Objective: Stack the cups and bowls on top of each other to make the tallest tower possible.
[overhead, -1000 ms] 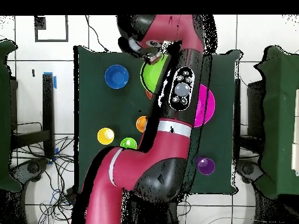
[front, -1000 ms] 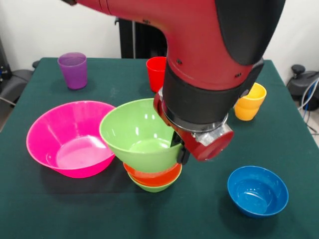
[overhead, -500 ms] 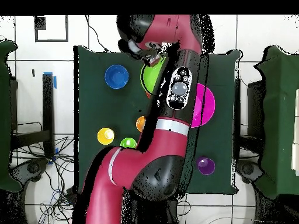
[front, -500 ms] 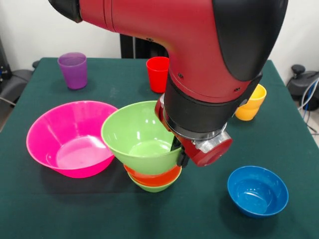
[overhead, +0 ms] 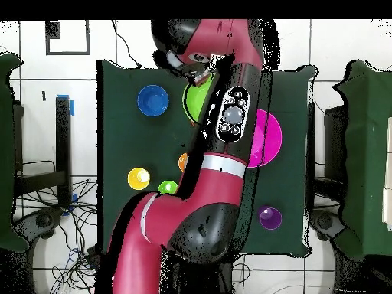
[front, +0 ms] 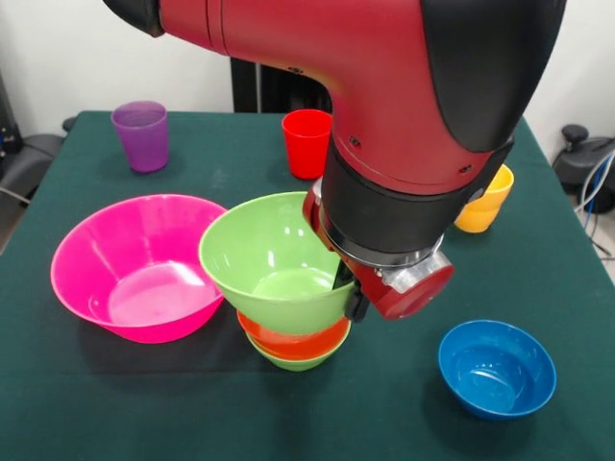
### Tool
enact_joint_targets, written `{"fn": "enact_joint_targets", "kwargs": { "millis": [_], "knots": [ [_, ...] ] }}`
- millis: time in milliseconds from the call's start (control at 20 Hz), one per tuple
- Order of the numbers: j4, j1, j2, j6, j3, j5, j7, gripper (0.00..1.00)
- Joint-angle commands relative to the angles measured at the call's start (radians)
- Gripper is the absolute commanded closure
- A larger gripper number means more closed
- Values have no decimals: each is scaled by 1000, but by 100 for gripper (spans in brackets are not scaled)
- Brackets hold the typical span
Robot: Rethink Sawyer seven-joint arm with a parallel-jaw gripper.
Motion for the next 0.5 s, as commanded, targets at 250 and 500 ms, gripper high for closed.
{"fn": "enact_joint_targets", "kwargs": {
  "millis": [250,500],
  "knots": [
    [27,20,-2,-28,-10,35,85,100],
    [37,27,-2,-34,-12,34,83,100]
  ]
}}
